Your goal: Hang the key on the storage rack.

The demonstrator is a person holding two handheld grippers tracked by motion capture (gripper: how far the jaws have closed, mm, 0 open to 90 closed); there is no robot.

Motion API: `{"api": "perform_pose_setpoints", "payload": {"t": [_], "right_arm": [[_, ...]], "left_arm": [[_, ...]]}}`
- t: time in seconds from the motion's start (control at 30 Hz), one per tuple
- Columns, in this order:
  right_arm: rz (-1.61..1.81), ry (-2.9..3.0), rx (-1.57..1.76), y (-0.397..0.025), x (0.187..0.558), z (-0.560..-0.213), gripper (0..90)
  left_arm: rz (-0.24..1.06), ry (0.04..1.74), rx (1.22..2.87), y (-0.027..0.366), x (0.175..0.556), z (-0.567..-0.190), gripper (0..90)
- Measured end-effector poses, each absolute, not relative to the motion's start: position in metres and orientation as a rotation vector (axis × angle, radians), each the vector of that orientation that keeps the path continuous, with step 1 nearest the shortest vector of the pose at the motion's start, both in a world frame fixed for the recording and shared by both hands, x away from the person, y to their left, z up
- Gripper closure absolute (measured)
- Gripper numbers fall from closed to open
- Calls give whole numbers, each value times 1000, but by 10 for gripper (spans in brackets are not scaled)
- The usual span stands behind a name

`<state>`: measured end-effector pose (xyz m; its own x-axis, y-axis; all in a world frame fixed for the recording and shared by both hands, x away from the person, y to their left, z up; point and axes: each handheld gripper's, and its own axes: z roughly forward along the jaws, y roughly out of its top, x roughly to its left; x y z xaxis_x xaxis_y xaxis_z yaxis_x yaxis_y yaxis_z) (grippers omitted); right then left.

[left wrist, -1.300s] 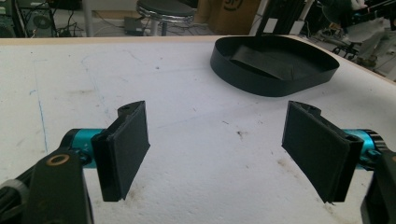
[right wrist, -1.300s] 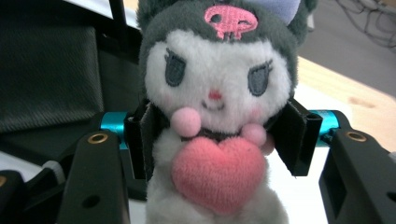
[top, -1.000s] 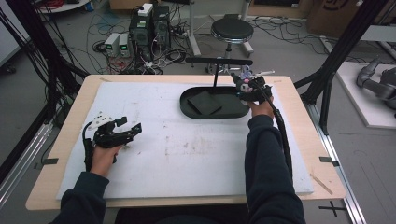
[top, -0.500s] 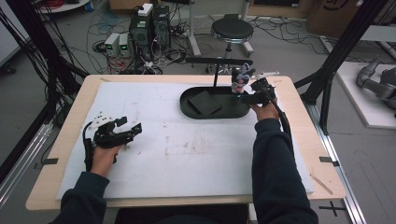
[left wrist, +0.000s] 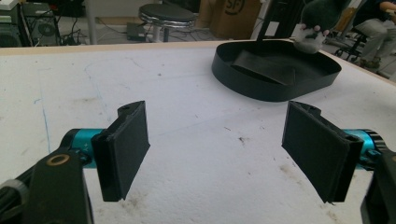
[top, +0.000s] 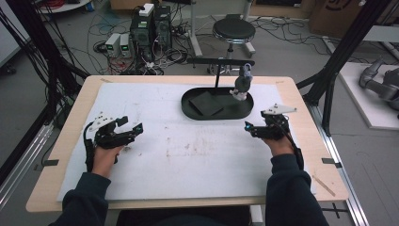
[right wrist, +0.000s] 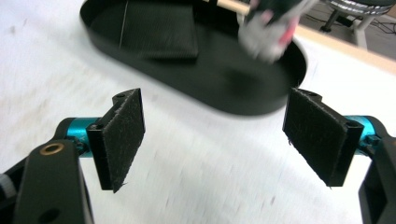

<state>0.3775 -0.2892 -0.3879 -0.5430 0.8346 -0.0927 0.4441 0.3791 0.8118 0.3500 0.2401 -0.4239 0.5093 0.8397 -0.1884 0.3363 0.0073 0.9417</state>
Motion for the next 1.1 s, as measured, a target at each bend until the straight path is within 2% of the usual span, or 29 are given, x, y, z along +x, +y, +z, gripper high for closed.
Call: {"api": "perform_pose_setpoints", "payload": {"t": [0.17, 1.1], "right_arm": [[1044, 2155, 1124, -294, 363, -403, 213], [981, 2101, 1081, -297, 350, -402, 213]], "left_arm": [[543, 1024, 1573, 240, 349, -423, 226], [550, 1003, 1597, 236, 347, -420, 226]]}}
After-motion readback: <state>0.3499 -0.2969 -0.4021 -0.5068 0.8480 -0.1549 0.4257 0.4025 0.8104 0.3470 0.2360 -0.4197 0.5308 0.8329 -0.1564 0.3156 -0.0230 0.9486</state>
